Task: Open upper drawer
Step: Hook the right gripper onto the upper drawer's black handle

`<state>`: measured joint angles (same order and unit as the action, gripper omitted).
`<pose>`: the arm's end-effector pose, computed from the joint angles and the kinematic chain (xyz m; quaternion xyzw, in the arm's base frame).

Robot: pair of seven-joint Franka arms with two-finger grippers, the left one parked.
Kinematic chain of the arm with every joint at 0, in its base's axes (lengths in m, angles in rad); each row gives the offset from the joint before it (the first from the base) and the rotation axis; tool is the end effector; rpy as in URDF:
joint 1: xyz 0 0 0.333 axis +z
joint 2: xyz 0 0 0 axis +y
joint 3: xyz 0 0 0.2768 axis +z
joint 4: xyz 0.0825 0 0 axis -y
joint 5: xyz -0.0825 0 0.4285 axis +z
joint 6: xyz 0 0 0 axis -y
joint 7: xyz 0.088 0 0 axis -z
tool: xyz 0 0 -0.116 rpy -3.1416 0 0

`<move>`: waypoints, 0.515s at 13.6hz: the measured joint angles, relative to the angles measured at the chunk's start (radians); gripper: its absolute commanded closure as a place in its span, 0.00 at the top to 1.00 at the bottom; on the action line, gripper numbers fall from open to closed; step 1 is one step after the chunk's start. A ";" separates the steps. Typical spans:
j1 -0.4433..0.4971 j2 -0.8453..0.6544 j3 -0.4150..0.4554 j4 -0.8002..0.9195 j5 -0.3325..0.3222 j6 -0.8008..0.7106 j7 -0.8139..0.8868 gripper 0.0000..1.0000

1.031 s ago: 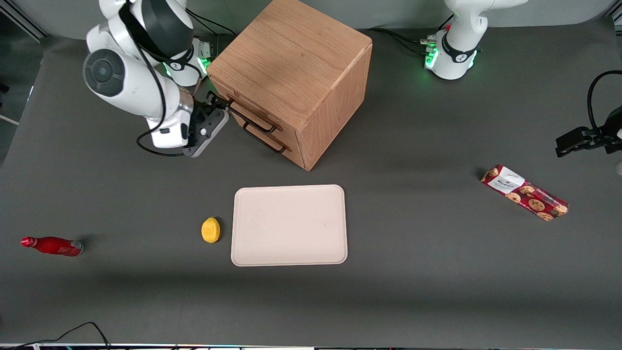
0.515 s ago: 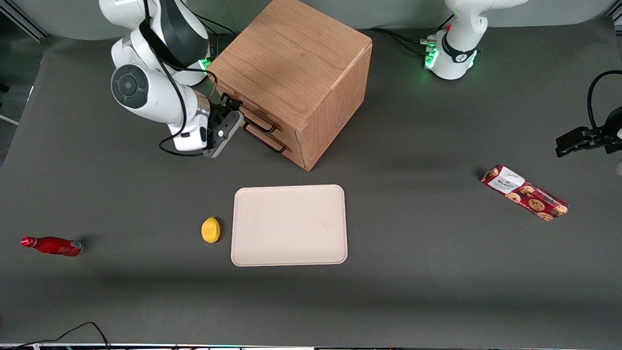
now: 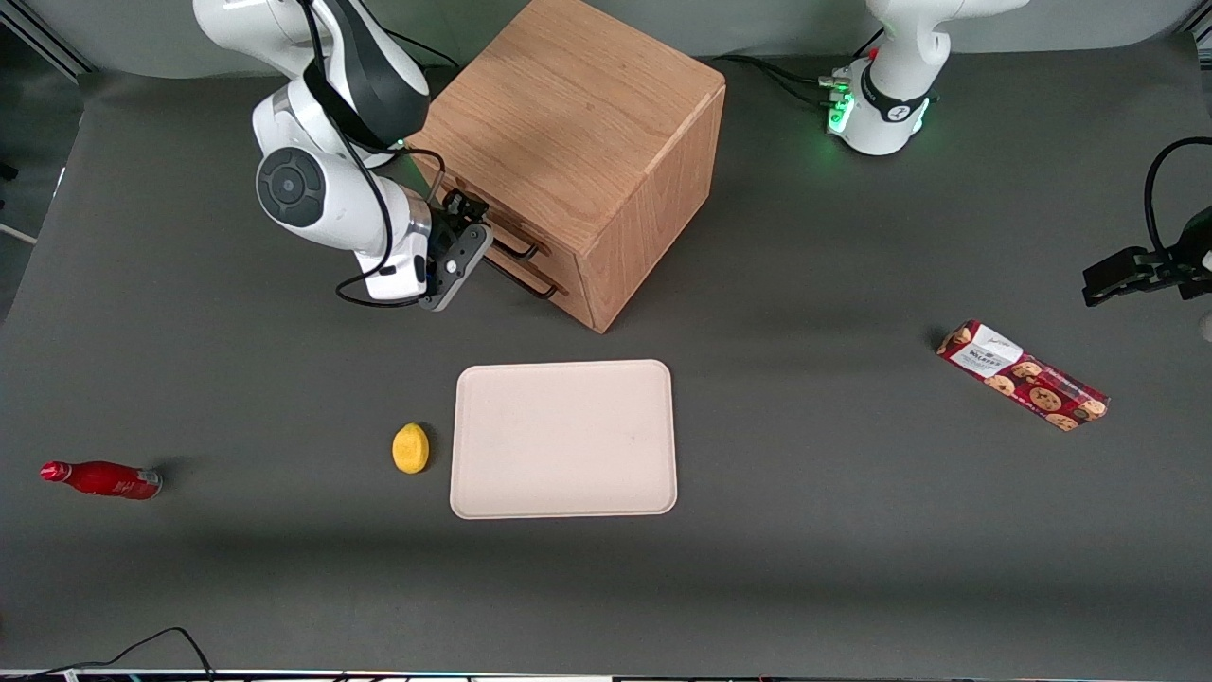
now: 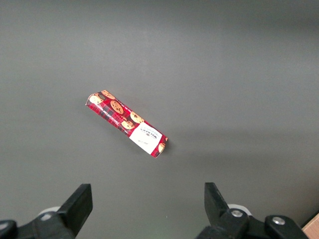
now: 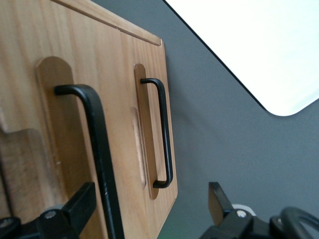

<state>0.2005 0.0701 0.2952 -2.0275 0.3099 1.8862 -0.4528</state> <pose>0.4959 0.2965 0.3330 -0.9013 -0.3928 0.1066 0.1487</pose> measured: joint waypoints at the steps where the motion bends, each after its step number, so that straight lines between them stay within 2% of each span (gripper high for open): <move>1: 0.000 0.006 0.001 -0.003 0.000 0.002 0.000 1.00; 7: 0.000 0.041 0.013 -0.004 0.000 0.025 0.000 1.00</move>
<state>0.2005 0.1112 0.3086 -2.0311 0.3100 1.9111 -0.4530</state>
